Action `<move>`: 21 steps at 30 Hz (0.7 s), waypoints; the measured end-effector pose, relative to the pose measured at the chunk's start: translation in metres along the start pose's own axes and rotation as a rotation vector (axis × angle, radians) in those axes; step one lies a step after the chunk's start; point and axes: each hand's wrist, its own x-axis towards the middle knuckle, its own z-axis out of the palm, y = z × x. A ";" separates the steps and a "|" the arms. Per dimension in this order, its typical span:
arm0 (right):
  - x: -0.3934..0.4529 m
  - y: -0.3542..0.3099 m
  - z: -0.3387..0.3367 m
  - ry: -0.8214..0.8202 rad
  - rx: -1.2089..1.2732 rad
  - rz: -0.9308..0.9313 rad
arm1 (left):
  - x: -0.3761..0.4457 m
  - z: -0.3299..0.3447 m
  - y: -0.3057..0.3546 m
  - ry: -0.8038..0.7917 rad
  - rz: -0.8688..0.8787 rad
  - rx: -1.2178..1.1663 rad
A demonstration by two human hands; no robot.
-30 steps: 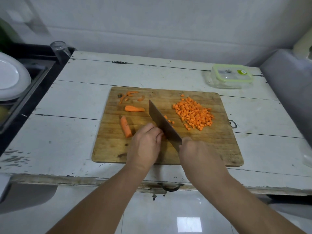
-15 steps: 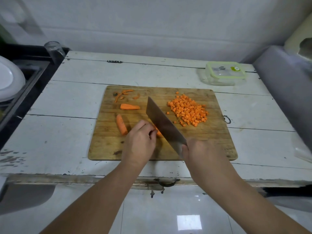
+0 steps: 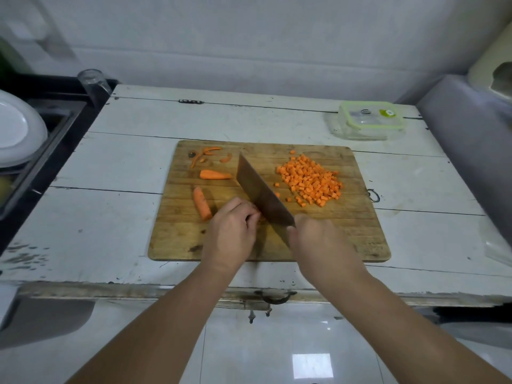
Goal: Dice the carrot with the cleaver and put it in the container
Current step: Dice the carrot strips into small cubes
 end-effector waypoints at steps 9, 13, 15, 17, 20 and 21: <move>-0.023 0.014 -0.013 0.005 -0.011 -0.028 | -0.004 0.006 -0.011 0.018 -0.041 0.044; -0.025 0.013 -0.008 -0.007 -0.067 -0.053 | -0.001 0.001 -0.001 0.002 0.022 0.087; -0.024 0.012 -0.008 -0.025 -0.116 -0.054 | 0.000 -0.002 0.004 -0.025 0.039 0.104; -0.024 0.011 -0.006 -0.058 -0.177 -0.082 | 0.001 -0.003 0.005 -0.033 0.044 0.115; -0.022 0.013 -0.008 -0.114 -0.220 -0.121 | 0.002 -0.004 0.006 -0.028 0.051 0.132; -0.021 0.014 -0.009 -0.124 -0.226 -0.125 | 0.002 -0.005 0.006 -0.027 0.053 0.133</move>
